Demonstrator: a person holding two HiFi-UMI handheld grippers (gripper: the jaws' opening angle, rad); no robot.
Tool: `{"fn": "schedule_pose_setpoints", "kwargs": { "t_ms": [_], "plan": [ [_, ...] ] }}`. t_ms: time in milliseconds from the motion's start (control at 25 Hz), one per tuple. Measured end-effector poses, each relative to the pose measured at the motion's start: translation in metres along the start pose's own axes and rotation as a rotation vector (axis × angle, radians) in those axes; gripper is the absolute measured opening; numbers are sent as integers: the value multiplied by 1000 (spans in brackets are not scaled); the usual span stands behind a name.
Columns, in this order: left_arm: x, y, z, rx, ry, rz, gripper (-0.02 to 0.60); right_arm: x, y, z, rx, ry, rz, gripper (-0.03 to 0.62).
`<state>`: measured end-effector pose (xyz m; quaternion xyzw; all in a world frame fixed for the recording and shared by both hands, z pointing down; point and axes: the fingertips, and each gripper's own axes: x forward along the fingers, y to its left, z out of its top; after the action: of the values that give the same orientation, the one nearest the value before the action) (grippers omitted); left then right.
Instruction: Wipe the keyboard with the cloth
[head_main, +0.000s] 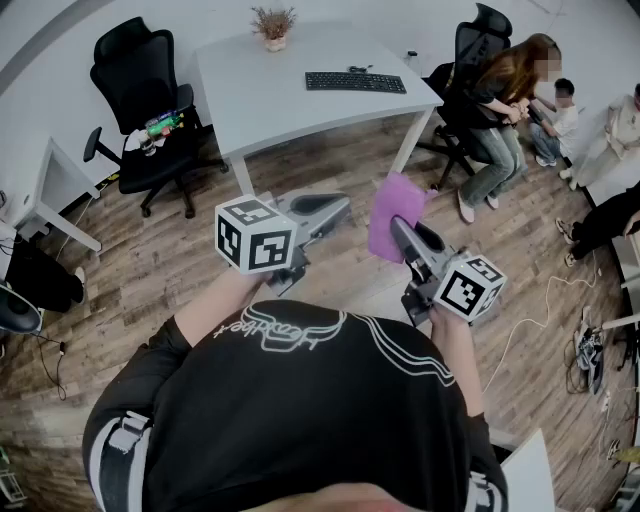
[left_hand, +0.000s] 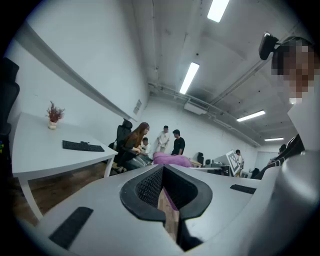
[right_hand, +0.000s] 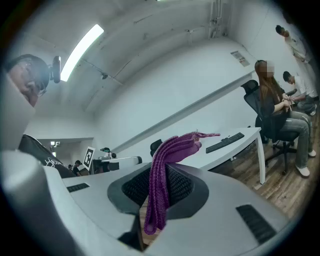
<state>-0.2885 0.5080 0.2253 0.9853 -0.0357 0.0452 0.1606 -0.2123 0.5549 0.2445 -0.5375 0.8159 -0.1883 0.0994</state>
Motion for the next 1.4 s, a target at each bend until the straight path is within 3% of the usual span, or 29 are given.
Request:
{"fn": "schedule_pose_setpoints", "kwargs": {
  "t_ms": [600, 920, 1200, 1400],
  "plan": [
    [32, -7, -12, -7, 39, -8, 5, -13, -16, 3, 6, -13, 19, 52],
    [43, 13, -28, -50, 66, 15, 5, -10, -32, 1, 59, -60, 39, 52],
    [74, 57, -42, -129, 90, -6, 5, 11, -80, -15, 110, -26, 7, 52],
    [120, 100, -39, -201, 88, -54, 5, 35, -140, -9, 127, -17, -20, 52]
  ]
}}
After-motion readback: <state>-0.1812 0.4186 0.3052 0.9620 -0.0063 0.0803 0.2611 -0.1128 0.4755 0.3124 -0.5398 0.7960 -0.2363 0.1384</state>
